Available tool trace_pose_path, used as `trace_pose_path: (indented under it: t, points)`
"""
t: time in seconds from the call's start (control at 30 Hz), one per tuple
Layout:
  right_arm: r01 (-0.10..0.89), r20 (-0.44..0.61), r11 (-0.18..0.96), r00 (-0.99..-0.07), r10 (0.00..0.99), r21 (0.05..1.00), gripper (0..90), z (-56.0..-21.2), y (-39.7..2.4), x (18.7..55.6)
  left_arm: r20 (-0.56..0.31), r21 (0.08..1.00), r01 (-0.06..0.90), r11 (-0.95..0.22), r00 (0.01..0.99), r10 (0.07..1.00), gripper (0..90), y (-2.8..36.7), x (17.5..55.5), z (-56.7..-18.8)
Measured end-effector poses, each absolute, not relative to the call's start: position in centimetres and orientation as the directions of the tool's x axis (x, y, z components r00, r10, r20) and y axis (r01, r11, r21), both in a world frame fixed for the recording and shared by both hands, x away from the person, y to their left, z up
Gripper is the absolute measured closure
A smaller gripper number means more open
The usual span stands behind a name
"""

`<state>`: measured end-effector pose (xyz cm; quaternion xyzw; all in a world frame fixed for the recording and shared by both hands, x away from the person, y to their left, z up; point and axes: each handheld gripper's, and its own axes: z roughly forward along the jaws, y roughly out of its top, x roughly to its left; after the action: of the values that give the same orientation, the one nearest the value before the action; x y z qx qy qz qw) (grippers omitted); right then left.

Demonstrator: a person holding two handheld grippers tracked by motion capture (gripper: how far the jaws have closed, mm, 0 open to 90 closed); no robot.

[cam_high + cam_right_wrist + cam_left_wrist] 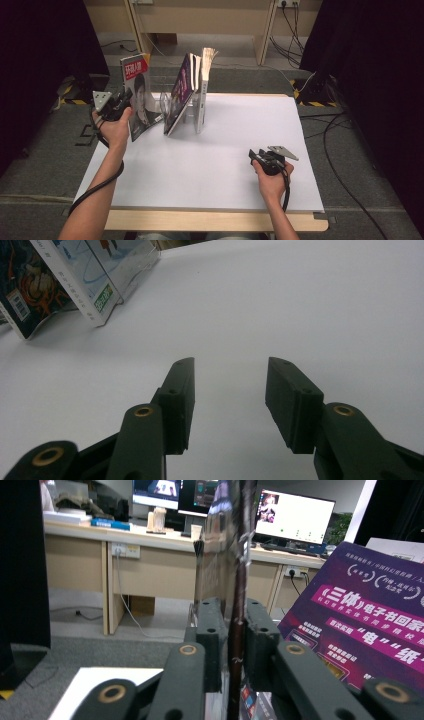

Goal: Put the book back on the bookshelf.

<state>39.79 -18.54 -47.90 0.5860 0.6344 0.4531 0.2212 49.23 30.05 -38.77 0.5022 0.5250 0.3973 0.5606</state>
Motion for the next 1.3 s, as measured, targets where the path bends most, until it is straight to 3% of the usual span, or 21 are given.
trace_pose_path:
  t: [0.63, 0.73, 0.93, 1.07, 1.3]
  points:
    - [0.561, 0.266, -0.108, -0.207, 0.942, 0.821, 55.0, -48.2, -18.9, 39.9, -0.182, 0.956, 0.251, 0.155, 0.088, 0.979, 65.8, 29.7, 52.9, -35.7]
    - [0.563, 0.268, -0.113, -0.201, 0.942, 0.819, 54.9, -48.1, -19.1, 39.8, -0.171, 0.951, 0.274, 0.144, 0.077, 0.982, 68.9, 29.5, 53.3, -35.3]
    - [0.571, 0.277, -0.118, -0.200, 0.940, 0.812, 54.9, -48.2, -19.3, 39.8, -0.171, 0.937, 0.318, 0.147, 0.048, 0.984, 84.7, 29.5, 53.8, -34.9]
    - [0.578, 0.284, -0.123, -0.197, 0.938, 0.807, 54.9, -48.2, -19.2, 39.8, -0.163, 0.939, 0.314, 0.140, 0.047, 0.985, 86.2, 29.5, 53.7, -34.8]
    - [0.579, 0.286, -0.128, -0.191, 0.939, 0.805, 54.9, -48.3, -19.2, 39.9, -0.157, 0.968, 0.211, 0.137, 0.078, 0.985, 86.5, 29.4, 52.6, -34.4]
